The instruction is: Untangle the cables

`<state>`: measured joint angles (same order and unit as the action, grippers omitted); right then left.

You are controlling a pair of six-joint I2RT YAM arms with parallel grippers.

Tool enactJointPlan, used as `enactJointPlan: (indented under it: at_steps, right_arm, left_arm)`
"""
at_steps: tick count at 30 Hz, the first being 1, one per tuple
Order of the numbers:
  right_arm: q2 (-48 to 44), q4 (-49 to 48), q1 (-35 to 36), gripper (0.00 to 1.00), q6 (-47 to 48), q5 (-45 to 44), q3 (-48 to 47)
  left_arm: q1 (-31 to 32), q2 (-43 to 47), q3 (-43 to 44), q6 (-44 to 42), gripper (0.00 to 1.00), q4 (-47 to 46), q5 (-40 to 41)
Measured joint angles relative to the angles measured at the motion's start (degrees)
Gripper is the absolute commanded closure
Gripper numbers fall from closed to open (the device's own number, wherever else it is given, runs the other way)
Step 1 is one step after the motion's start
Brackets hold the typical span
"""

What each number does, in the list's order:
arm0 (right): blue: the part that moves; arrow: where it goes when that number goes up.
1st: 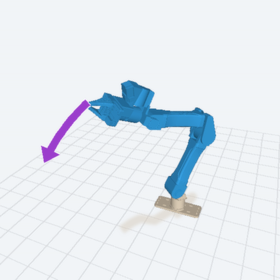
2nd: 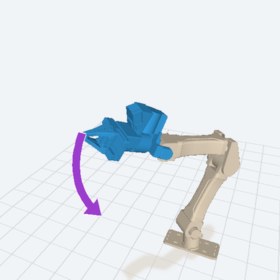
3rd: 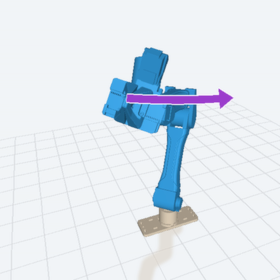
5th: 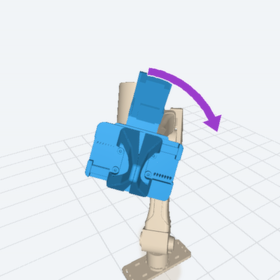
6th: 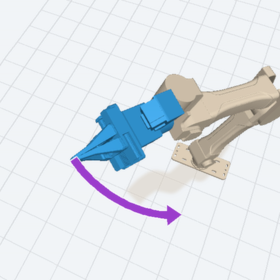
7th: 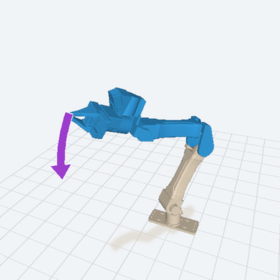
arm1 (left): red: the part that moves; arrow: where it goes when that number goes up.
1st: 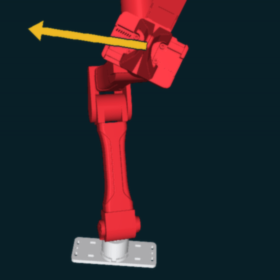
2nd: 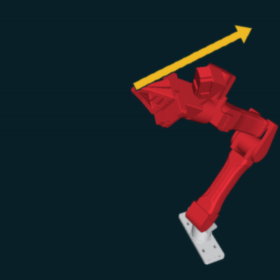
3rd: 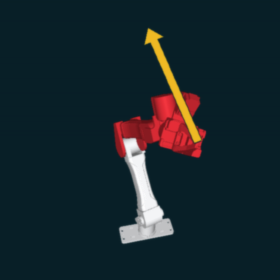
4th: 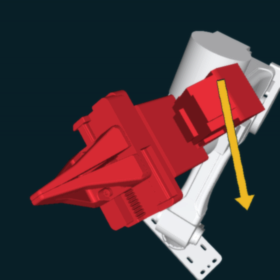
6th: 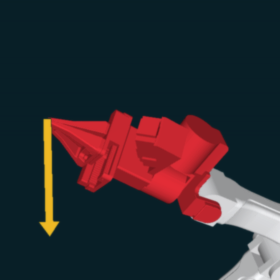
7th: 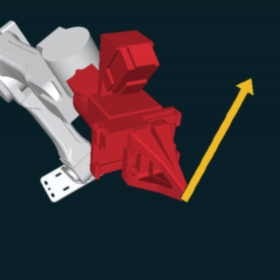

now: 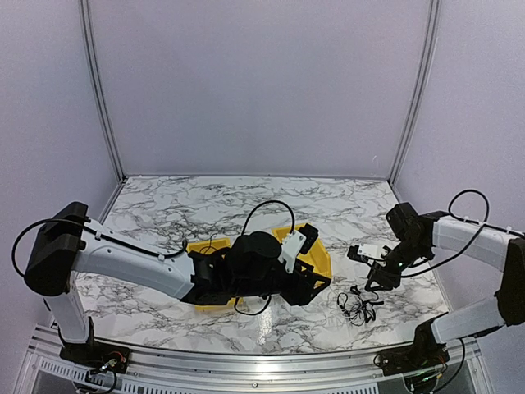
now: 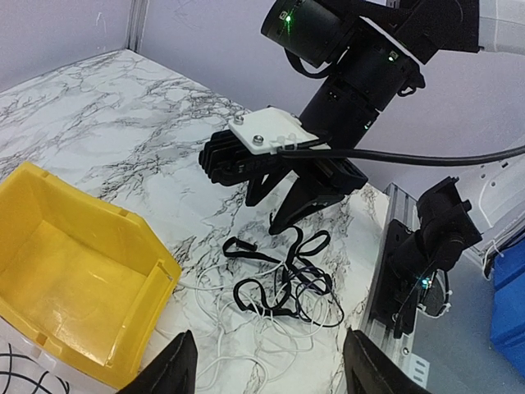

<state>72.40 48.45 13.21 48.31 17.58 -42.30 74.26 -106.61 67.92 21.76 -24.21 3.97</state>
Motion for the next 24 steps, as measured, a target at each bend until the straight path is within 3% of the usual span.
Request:
enactJointPlan:
  at_steps: [3, 10, 17, 24]
  right_arm:
    - [0.9, 0.0, 0.0, 0.66, 0.13, 0.39, 0.0]
    - [3.72, 0.42, 0.0, 1.0, 0.15, 2.45, -0.31]
    - [0.35, 4.7, -0.07, 1.0, -0.04, 3.39, -5.27]
    - [-7.08, 10.88, -0.07, 1.0, -0.72, 8.15, -19.91]
  left_arm:
    - [0.0, 0.0, -0.61, 0.15, 0.37, -0.11, 0.07]
    - [0.0, -0.33, -0.66, 0.17, 0.37, -1.25, 0.13]
    - [0.0, -1.31, -0.59, -0.87, 0.29, -2.54, 1.05]
    - [0.0, -3.17, 0.83, -5.57, 0.26, -10.34, 2.49]
